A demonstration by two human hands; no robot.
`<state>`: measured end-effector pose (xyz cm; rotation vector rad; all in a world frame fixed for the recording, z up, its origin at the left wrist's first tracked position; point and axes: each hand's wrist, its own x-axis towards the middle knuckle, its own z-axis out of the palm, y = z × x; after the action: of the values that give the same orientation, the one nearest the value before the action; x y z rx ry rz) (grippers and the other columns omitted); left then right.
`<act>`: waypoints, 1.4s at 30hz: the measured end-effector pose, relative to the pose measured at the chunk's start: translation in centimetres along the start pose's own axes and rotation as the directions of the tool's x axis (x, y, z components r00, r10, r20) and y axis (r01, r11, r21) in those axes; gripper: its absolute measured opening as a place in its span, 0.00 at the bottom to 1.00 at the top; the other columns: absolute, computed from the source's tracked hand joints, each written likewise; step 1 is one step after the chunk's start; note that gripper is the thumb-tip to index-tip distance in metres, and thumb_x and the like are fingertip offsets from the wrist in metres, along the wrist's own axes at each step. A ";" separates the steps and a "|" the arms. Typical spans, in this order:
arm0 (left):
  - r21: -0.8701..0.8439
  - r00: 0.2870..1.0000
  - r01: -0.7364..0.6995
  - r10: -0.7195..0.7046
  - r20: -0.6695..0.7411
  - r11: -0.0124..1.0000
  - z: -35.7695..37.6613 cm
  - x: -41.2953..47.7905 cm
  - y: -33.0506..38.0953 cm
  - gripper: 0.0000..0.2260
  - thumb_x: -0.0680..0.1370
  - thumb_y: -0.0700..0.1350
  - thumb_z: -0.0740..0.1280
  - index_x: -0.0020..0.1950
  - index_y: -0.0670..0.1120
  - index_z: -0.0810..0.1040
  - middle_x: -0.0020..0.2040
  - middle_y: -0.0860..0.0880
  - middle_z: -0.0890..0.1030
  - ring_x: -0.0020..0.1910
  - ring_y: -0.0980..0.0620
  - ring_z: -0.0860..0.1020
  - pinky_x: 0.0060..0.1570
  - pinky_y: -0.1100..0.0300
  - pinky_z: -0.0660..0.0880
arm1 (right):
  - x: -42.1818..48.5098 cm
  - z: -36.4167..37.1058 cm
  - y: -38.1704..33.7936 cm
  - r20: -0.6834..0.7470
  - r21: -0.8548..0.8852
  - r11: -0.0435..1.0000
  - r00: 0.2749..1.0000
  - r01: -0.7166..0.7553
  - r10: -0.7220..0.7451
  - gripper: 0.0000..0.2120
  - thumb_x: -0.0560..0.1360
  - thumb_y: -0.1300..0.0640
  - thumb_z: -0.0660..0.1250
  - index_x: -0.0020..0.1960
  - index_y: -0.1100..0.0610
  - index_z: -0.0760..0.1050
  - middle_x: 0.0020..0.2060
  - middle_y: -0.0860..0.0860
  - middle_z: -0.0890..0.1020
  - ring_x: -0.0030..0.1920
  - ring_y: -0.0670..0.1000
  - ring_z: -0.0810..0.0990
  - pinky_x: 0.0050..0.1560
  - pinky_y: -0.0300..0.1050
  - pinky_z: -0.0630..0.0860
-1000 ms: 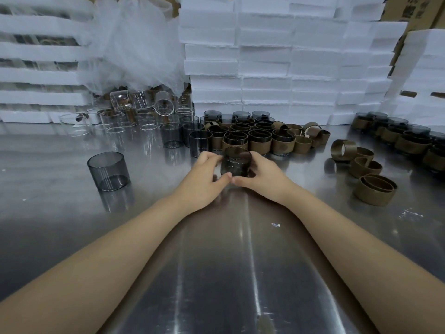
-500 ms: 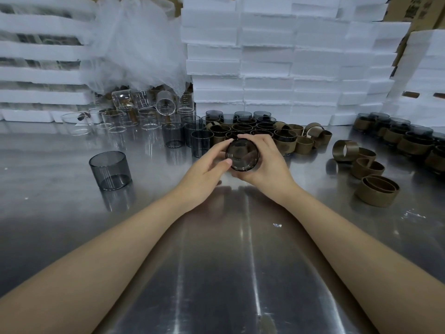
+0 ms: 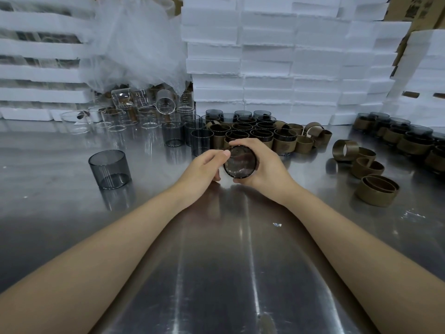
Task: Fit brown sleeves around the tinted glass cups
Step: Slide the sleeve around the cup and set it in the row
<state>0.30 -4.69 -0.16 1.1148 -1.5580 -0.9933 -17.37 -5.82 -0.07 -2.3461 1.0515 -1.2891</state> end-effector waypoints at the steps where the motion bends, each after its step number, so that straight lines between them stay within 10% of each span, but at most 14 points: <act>1: -0.004 1.000 0.016 -0.016 0.002 1.000 0.0 0.0 0.1 0.08 0.81 0.52 0.62 0.45 0.54 0.78 0.31 0.51 0.73 0.37 0.54 0.75 0.57 0.51 0.76 | 0.0 0.0 -0.2 0.004 -0.015 1.000 1.000 0.022 -0.022 0.34 0.60 0.68 0.80 0.64 0.57 0.74 0.60 0.51 0.77 0.61 0.48 0.76 0.64 0.43 0.72; 10: 0.010 1.000 0.026 -0.026 -0.007 1.000 0.0 -0.3 0.5 0.11 0.79 0.56 0.65 0.51 0.48 0.76 0.46 0.53 0.79 0.38 0.61 0.77 0.41 0.67 0.73 | 0.3 0.4 -0.9 0.079 -0.223 0.967 0.991 0.121 -0.106 0.29 0.70 0.63 0.73 0.69 0.53 0.72 0.60 0.50 0.73 0.58 0.45 0.73 0.59 0.34 0.70; 26: 0.085 0.999 0.054 -0.054 0.006 0.995 0.2 0.1 0.5 0.16 0.74 0.52 0.73 0.58 0.48 0.79 0.50 0.52 0.84 0.48 0.57 0.81 0.50 0.64 0.77 | 0.5 0.9 -1.9 0.090 -0.288 0.957 0.993 -0.043 0.072 0.35 0.67 0.62 0.75 0.72 0.55 0.69 0.62 0.53 0.74 0.60 0.52 0.75 0.58 0.36 0.68; 42: 0.067 0.993 -0.111 0.108 0.039 0.992 0.3 -0.3 0.2 0.15 0.75 0.42 0.73 0.55 0.60 0.79 0.42 0.60 0.84 0.38 0.63 0.78 0.45 0.68 0.76 | 0.5 0.5 -0.7 0.056 0.224 0.913 0.940 -0.341 0.337 0.30 0.57 0.67 0.81 0.55 0.49 0.79 0.48 0.48 0.85 0.51 0.50 0.83 0.59 0.52 0.78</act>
<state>0.03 -4.30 -0.13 1.0521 -1.6750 -0.8956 -16.53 -5.74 0.31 -1.8986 1.1715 -1.1845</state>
